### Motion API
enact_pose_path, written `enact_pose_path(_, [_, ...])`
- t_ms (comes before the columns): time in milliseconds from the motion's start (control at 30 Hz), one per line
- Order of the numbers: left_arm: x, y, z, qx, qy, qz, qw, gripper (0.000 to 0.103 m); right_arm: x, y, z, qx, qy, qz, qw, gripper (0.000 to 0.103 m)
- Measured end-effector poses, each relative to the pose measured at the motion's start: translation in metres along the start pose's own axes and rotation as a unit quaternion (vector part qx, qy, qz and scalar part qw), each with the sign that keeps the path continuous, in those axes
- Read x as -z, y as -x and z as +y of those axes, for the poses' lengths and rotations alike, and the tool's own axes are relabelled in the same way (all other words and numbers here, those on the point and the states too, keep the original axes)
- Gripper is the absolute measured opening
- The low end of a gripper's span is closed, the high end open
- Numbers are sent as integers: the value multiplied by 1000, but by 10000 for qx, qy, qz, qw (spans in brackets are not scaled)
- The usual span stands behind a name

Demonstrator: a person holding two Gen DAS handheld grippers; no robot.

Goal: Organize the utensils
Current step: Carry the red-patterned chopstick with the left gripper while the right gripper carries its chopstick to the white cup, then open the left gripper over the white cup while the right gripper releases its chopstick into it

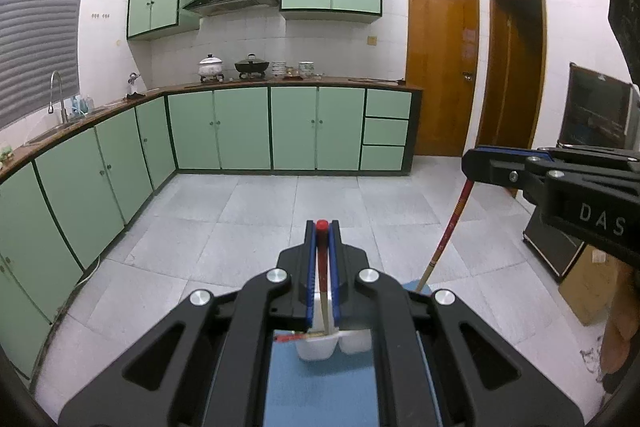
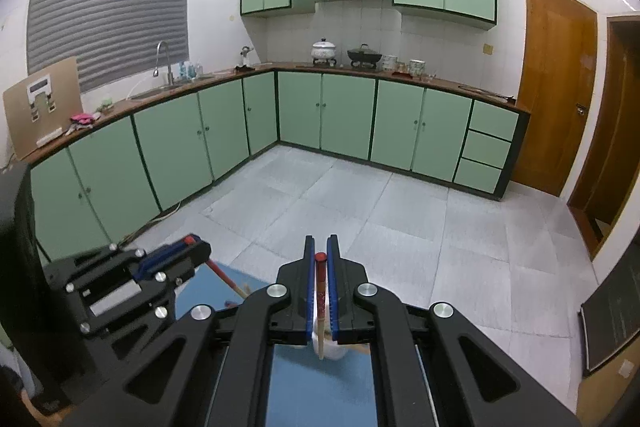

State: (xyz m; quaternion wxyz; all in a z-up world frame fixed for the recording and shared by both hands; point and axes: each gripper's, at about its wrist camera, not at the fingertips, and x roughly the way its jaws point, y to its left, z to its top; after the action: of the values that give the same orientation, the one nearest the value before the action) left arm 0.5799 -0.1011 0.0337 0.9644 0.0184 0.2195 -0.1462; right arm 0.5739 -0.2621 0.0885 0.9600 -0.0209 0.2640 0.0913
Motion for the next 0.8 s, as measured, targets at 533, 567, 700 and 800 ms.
enact_pose_path(533, [40,-72,18,-68,91,473,9988,12,47,-92,-46,97,-434,453,9980,9])
enact_pose_path(567, [41,-72,19,-77,96,470,9988,15,48,-90,-48,95,-465,430,9979,9])
enact_pose_path(700, [37,-63,24,-122,117,411,9990,23,49,-76,-50,94,-498,361,9981,10])
enact_pose_path(800, [32,-53,24,-152,77,381,9991,23,48,-62,-51,102,-494,288,9983,10])
